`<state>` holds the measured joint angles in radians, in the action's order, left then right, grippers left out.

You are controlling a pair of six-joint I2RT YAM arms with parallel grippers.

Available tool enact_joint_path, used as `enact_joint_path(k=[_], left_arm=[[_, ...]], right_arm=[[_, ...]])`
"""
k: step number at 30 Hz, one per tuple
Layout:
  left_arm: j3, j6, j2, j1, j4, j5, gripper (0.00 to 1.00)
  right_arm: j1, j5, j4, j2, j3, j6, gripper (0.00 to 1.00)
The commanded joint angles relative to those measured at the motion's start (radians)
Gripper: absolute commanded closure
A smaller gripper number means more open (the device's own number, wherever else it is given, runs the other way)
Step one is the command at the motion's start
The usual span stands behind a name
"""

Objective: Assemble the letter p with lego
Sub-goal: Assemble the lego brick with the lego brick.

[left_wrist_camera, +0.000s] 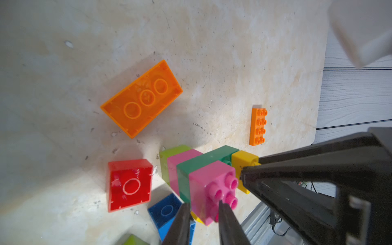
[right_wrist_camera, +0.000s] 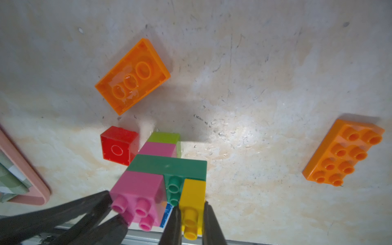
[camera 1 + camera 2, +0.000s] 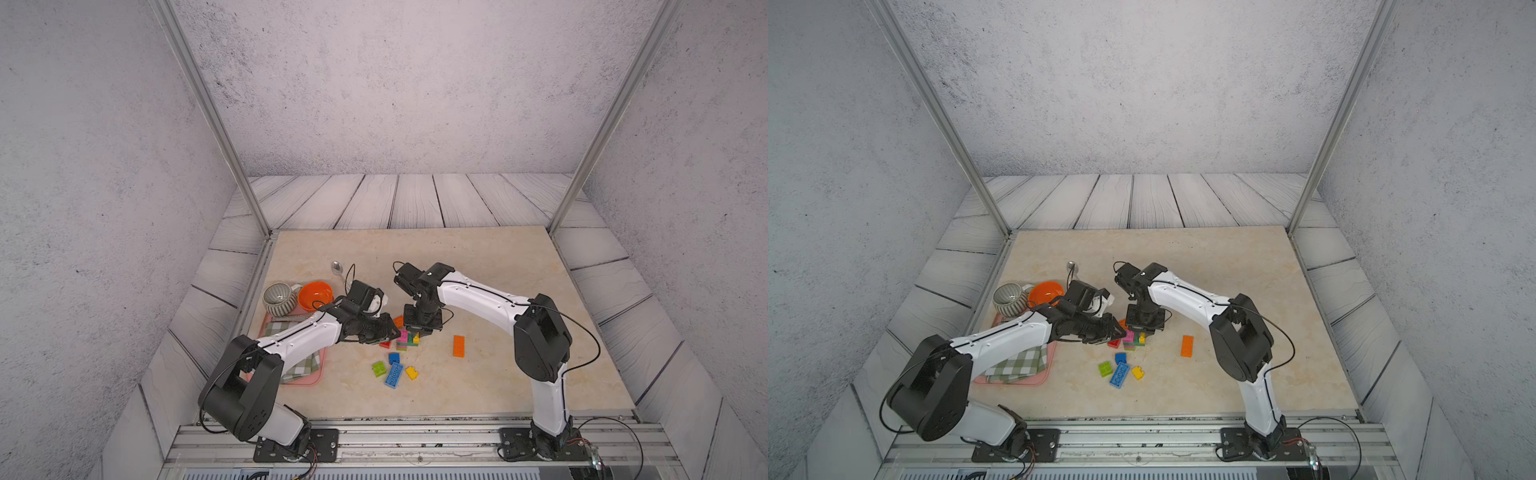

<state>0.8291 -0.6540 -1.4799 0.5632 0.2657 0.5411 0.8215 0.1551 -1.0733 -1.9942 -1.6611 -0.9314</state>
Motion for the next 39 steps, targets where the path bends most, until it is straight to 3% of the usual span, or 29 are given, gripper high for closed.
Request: enact_joint_path(k=[1,12,19,23,28,31,34,39], left_arm=[[-0.015,0.016,-0.032,-0.002,0.081,-0.064,0.74],[-0.013,0.015,-0.030,-0.002,0.086,-0.066,0.74],[-0.013,0.015,-0.029,-0.001,0.089,-0.069,0.74],[-0.014,0.016,-0.030,-0.002,0.089,-0.073,0.74],[-0.015,0.016,-0.035,-0.002,0.090,-0.075,0.74],[-0.017,0.017,-0.038,-0.002,0.091,-0.079,0.74],[-0.018,0.016,-0.039,-0.002,0.092,-0.082,0.74],[-0.021,0.020,-0.045,0.000,0.096,-0.095,0.74]], right_arm=[[0.001,-0.037,0.007,-0.019,0.054,-0.020,1.00],[0.001,-0.080,0.005,0.007,0.057,-0.026,0.99],[0.001,-0.129,-0.039,0.066,0.006,-0.002,0.56],[0.001,-0.136,-0.038,0.103,0.001,0.011,0.53],[0.005,-0.182,0.019,0.198,0.071,0.047,0.42],[0.004,-0.189,0.111,0.291,0.176,0.121,0.33],[0.005,-0.218,0.241,0.410,0.330,0.236,0.17],[-0.007,-0.371,0.219,0.491,0.474,0.295,0.13]])
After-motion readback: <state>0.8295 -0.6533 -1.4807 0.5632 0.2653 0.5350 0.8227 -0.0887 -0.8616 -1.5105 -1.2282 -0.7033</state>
